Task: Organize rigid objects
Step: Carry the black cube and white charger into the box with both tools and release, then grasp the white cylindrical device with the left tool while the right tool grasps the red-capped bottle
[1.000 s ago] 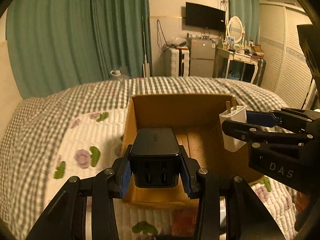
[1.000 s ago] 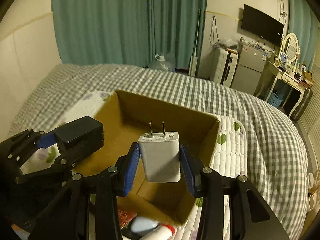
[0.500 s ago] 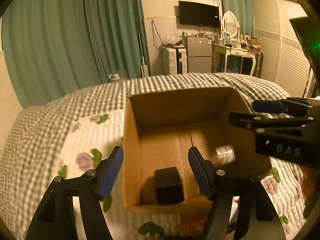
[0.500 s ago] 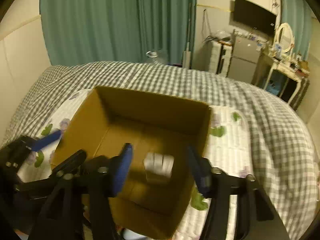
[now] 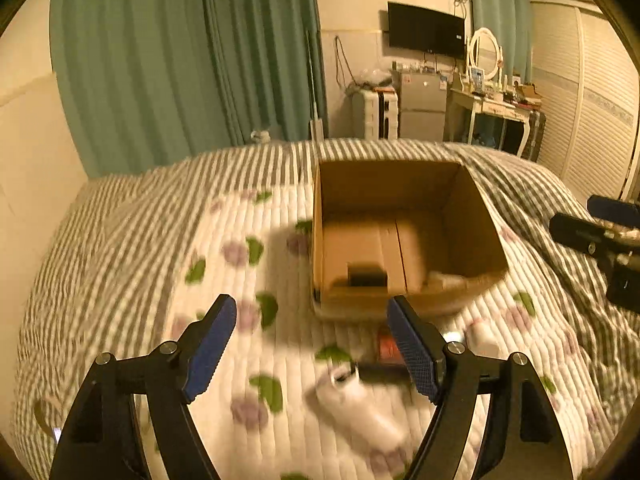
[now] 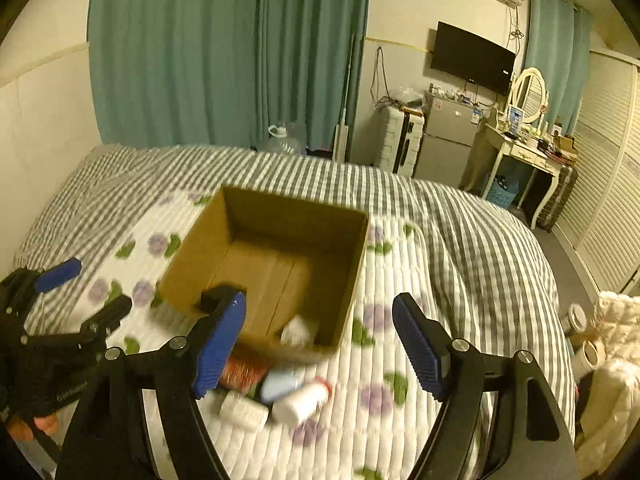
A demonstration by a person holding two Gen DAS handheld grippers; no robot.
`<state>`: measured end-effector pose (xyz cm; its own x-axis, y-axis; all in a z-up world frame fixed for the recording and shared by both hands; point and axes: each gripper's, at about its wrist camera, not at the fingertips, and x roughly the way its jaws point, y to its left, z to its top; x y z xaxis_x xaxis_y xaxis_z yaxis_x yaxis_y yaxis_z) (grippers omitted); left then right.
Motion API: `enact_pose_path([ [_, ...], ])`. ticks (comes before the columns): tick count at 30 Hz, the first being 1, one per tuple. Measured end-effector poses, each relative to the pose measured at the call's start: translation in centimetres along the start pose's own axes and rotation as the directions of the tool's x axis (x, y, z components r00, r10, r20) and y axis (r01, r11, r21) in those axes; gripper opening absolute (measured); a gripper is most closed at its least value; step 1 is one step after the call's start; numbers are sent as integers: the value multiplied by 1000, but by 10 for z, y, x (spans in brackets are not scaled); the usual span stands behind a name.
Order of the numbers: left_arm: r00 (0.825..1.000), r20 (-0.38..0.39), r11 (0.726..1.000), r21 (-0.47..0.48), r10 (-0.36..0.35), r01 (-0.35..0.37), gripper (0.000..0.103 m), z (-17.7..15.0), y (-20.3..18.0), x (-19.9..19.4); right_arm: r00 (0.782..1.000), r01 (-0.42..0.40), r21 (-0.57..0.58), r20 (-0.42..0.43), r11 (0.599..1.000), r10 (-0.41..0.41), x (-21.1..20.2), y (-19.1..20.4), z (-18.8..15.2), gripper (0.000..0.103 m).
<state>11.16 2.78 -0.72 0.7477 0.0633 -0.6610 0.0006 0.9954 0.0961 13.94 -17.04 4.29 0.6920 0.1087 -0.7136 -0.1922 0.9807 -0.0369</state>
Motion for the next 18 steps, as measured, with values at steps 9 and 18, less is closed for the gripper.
enact_pose_path([
  [9,987,-141,995,-52,72,-80,80,-57,3,28,997,25,75,-74,997,-19,24,2,-63,76],
  [18,978,-208,998,-67,5,-19,80,-79,-17,66,991,62,92,-123,994,-51,62,-12,-83,76],
])
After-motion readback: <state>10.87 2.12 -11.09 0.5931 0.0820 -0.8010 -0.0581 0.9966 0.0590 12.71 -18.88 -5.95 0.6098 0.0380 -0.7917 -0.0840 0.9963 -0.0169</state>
